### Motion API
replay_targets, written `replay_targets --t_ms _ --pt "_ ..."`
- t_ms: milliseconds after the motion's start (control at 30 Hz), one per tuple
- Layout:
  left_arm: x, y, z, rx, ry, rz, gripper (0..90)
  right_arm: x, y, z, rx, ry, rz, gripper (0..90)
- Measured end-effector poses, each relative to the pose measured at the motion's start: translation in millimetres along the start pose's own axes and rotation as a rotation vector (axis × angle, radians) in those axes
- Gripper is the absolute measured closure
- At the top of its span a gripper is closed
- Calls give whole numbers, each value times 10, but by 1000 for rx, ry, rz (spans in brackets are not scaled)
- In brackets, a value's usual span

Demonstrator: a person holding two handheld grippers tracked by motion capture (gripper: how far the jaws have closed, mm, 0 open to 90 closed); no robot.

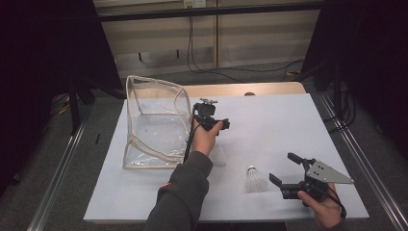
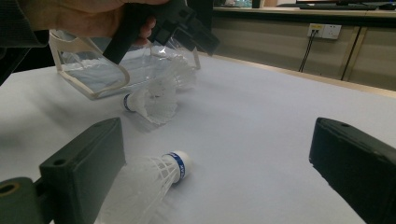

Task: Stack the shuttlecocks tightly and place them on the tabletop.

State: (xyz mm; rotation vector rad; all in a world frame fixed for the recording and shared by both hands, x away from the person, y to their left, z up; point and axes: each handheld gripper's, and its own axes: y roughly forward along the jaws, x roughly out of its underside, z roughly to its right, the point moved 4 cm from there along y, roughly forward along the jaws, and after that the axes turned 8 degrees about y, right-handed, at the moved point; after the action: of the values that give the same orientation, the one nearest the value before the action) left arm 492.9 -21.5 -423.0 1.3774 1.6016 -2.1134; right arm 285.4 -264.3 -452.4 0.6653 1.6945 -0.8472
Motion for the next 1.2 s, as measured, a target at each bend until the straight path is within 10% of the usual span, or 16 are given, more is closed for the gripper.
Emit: replay_targets --t_ms 1200 --pt "119 120 15 29 29 -128 462 7 7 0 -7 -2 -6 30"
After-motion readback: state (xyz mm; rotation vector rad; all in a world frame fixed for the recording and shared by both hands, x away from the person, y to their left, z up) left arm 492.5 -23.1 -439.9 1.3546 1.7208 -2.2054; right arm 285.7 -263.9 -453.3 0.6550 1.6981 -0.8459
